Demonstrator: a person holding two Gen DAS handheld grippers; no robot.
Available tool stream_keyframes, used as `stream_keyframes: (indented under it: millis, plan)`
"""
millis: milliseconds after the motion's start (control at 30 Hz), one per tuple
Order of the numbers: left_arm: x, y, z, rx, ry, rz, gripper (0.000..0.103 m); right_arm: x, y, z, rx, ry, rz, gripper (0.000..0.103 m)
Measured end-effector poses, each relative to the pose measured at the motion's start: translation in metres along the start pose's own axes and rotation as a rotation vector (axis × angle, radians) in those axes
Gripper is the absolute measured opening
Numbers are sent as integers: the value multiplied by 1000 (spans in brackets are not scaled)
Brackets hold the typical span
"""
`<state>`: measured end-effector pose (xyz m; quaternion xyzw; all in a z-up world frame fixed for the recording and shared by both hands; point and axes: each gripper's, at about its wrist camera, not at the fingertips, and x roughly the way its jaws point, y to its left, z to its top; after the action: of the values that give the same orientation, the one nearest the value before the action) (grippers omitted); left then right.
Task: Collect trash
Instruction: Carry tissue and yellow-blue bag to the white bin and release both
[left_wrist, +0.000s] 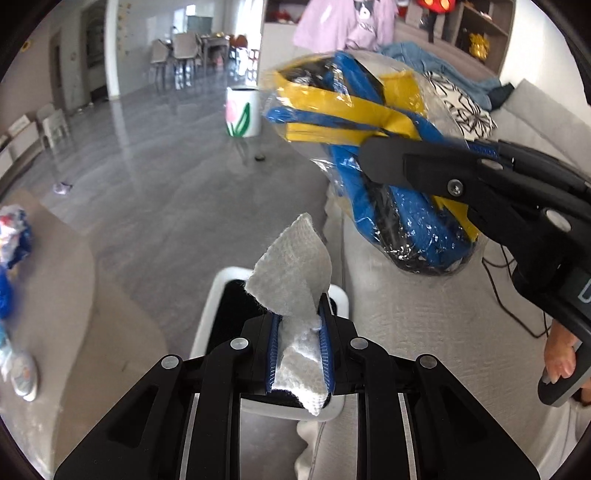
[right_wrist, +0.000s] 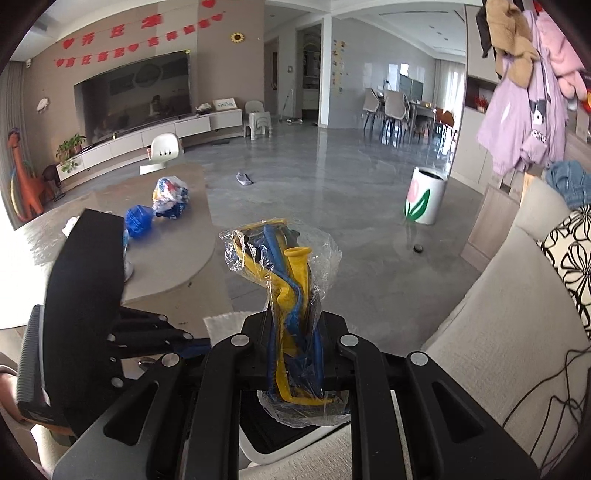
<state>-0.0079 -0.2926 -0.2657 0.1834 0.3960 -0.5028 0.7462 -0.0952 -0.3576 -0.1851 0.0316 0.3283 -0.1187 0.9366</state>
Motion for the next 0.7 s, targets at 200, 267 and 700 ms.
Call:
stream_keyframes:
  millis: [200,267,700]
  plan:
    - [41,11,-3,-41,105,-69,89,18,-14,-11,34,43,-17,16]
    - [47,13,-6,-37,99,-5,98,22,-18,-15,43,57,-19,16]
    - [51,26,-8,-57,126,71,98,35,-25,-16,63,83,-5,17]
